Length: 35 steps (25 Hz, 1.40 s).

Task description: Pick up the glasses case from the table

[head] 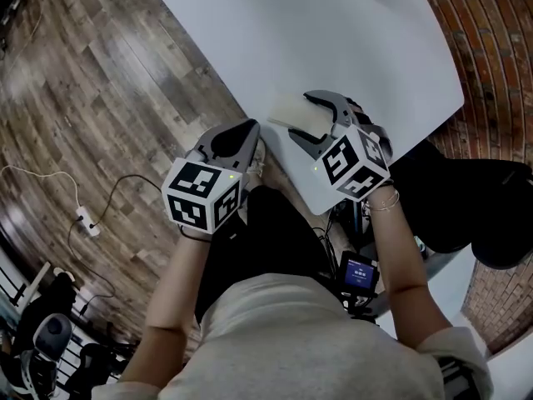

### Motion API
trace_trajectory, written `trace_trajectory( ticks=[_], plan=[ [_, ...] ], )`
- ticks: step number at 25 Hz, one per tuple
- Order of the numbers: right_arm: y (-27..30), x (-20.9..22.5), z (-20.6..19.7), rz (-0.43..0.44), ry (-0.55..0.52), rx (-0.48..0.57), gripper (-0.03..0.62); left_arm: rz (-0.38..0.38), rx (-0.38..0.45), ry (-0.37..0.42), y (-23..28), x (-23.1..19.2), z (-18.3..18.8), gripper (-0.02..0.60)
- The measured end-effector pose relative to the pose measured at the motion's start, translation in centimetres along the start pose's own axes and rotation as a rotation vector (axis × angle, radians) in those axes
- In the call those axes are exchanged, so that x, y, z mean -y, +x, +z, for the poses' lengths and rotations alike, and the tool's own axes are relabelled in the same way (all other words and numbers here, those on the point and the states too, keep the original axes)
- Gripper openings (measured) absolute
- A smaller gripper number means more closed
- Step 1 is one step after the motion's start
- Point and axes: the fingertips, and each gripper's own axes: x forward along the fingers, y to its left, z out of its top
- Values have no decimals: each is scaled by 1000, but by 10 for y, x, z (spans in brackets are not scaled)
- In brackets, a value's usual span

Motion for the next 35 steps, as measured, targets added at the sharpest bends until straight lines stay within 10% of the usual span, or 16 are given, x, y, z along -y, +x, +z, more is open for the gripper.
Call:
trace_trajectory(
  ticks=[15, 24, 35],
  plan=[
    [-8, -3, 1, -97, 1, 69, 287, -103, -42, 9, -2, 17, -4, 17],
    [-26, -9, 9, -152, -19, 224, 287, -240, -87, -99, 9, 38, -1, 258],
    [-62, -32, 24, -198, -50, 328, 287, -323, -65, -171, 15, 76, 20, 290]
  ],
)
